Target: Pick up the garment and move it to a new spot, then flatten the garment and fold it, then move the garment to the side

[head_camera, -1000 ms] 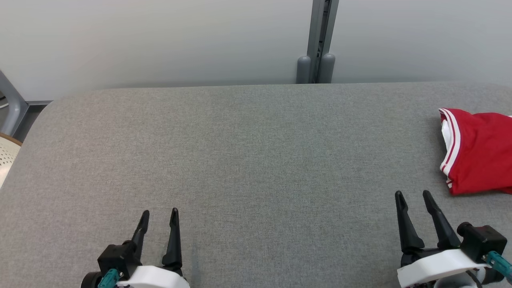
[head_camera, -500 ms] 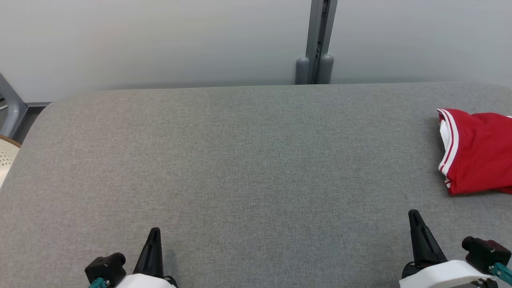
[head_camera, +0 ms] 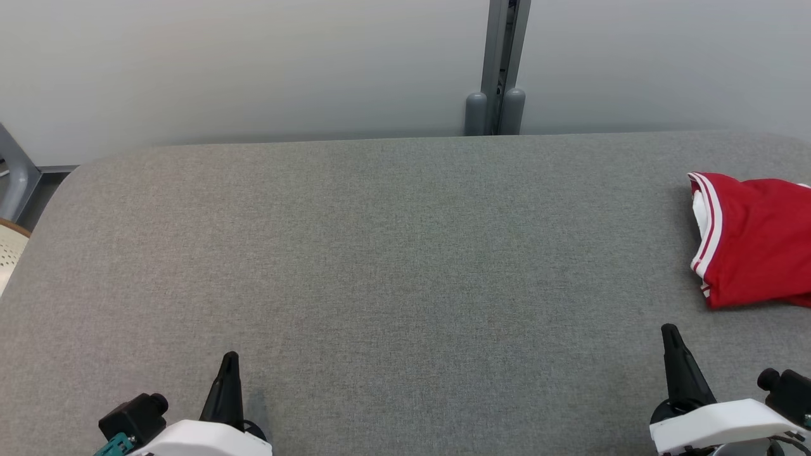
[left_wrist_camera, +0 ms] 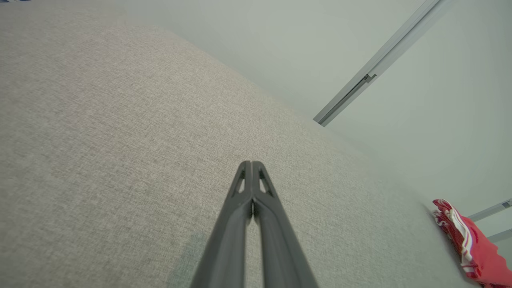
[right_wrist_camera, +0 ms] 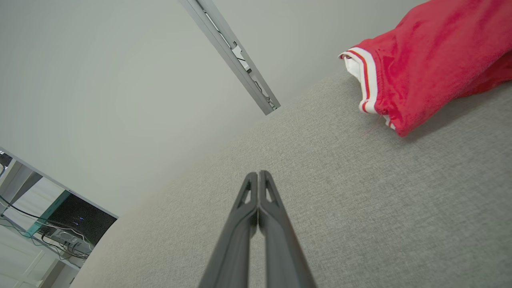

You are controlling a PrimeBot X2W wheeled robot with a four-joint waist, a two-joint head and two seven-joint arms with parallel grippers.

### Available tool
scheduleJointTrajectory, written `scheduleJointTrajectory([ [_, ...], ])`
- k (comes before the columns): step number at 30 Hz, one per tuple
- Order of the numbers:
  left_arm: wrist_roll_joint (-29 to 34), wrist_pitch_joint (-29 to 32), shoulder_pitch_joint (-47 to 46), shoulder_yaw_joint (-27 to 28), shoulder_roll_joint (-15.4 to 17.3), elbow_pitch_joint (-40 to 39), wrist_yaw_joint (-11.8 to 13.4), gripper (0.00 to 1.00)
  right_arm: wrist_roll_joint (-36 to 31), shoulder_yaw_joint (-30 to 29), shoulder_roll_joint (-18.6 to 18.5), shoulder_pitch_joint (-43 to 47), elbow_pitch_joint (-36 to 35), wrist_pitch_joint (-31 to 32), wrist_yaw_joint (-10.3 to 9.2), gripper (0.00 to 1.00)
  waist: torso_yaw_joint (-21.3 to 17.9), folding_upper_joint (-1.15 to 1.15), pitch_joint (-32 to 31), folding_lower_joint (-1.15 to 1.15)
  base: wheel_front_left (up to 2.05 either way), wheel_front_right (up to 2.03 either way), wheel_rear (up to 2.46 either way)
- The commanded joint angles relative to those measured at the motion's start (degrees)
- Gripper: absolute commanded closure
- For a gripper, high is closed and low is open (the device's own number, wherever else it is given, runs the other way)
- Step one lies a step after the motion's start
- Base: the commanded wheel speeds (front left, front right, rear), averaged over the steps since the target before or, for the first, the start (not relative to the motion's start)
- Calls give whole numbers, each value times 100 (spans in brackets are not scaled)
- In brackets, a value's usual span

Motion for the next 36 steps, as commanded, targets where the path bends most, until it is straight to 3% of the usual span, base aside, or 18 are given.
scheduleJointTrajectory([
  [1,-205,40,-208,71,35,-100,-67,100,202,-36,-62,-138,-108,52,0,100,-3,0,-2,0,0,0,0],
  [36,-2476,674,-434,581,63,-235,-472,100,2527,-300,-106,-292,-190,688,1,100,-78,0,-69,0,0,0,0],
])
